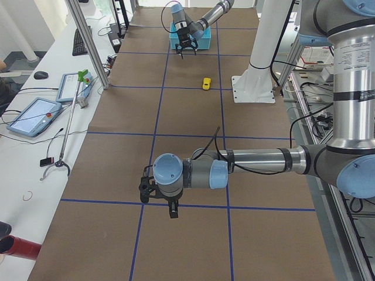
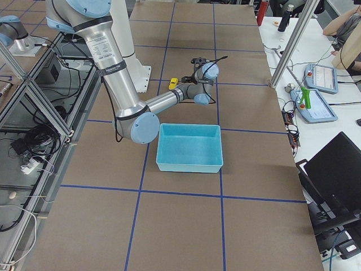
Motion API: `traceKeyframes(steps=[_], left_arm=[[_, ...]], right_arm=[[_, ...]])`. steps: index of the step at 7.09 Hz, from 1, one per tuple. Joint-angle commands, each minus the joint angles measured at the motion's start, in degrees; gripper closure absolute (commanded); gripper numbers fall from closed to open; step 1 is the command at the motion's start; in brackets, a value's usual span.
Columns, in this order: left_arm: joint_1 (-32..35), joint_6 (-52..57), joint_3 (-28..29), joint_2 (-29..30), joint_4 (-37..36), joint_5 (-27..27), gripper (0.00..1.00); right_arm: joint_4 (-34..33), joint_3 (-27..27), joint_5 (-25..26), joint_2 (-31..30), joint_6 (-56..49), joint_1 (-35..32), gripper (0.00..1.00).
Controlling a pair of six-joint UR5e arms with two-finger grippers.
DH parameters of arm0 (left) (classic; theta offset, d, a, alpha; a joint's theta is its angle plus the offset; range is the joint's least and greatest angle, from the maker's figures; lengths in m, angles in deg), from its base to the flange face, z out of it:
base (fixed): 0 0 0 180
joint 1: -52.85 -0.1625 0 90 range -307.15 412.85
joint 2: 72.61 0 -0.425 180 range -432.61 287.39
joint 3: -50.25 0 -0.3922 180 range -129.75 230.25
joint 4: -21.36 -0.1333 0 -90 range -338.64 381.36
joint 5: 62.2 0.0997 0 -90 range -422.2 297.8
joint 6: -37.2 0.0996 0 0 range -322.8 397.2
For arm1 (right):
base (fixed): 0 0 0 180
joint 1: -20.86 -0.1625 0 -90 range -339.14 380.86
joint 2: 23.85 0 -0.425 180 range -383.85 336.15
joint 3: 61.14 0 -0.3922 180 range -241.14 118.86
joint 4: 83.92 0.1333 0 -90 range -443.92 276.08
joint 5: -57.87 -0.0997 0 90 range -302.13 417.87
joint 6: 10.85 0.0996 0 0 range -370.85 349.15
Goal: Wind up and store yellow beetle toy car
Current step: 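Move the right gripper from the bin toward the stopped yellow car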
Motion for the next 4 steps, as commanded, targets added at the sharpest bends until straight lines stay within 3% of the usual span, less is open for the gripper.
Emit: traceKeyframes(steps=[1,4], left_arm=[[1.5,0.0,0.0,-0.4,0.1,0.1,0.00],[1.6,0.0,0.1,-0.4,0.0,0.1,0.00]], right_arm=[[0.5,0.2,4.5,2.3,4.1,3.1,0.00],[0.6,-3.0,12.0,1.4,16.7,9.7,0.00]])
